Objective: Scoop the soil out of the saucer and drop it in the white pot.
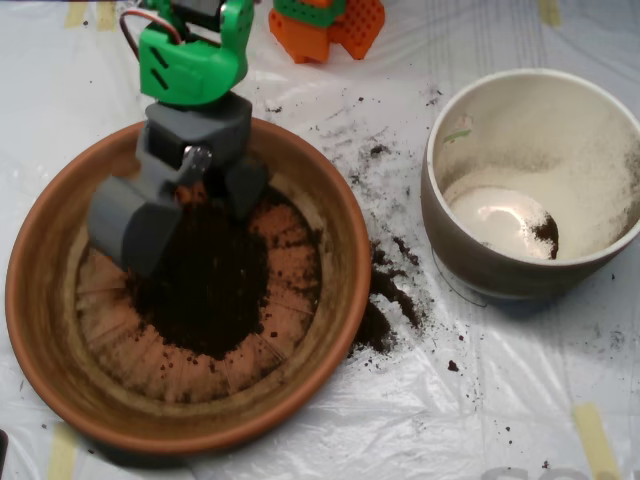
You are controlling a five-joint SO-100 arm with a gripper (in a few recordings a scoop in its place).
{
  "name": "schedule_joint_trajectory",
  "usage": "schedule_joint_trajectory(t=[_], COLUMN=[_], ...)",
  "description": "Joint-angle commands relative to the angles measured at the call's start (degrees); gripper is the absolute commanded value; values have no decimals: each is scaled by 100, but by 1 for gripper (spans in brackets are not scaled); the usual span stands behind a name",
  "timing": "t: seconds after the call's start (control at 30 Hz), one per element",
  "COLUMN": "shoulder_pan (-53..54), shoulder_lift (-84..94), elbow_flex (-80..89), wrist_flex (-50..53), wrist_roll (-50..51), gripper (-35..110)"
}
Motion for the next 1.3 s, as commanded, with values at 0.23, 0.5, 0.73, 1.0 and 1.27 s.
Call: schedule_joint_trajectory(t=[0.23,0.5,0.73,1.0,1.27], shoulder_pan=[185,343,360,527,721], shoulder_lift=[-1169,-1608,-1608,-1767,-2479], elbow_flex=[-1503,-1907,-1890,-2101,-2936], wrist_flex=[694,923,905,1055,1652], wrist_roll=[18,123,97,114,62], gripper=[49,39,30,28,25])
